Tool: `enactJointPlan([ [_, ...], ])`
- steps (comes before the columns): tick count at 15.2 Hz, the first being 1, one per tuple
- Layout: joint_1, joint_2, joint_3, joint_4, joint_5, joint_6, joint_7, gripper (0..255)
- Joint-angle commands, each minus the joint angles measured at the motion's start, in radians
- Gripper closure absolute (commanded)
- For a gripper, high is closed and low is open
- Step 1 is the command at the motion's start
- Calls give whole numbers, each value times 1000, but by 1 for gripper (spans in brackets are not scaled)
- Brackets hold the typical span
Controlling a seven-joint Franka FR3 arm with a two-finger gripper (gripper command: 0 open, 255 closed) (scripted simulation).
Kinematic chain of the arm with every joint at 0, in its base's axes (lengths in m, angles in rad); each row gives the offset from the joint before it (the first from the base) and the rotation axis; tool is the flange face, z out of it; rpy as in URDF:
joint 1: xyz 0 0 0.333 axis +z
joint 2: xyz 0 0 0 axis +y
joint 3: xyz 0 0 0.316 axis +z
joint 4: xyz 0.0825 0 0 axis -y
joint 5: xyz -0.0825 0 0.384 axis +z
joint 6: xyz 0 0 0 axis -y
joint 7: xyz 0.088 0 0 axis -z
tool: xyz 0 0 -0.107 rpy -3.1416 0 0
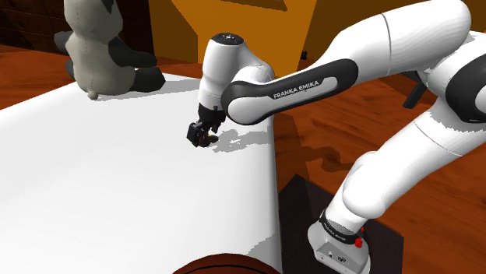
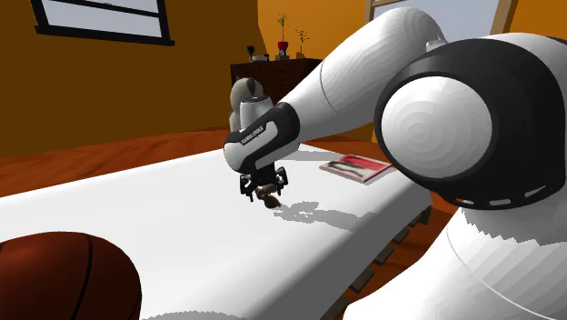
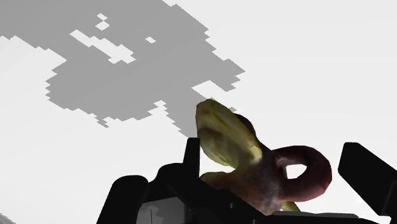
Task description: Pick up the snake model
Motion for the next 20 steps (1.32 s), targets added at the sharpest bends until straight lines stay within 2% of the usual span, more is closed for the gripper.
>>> enactJointPlan([
  [1,0,1,1,-4,-1,6,2,255],
  [10,0,2,1,-4,-1,6,2,255],
  [20,6,-39,-18,95,25,-129,-35,255],
])
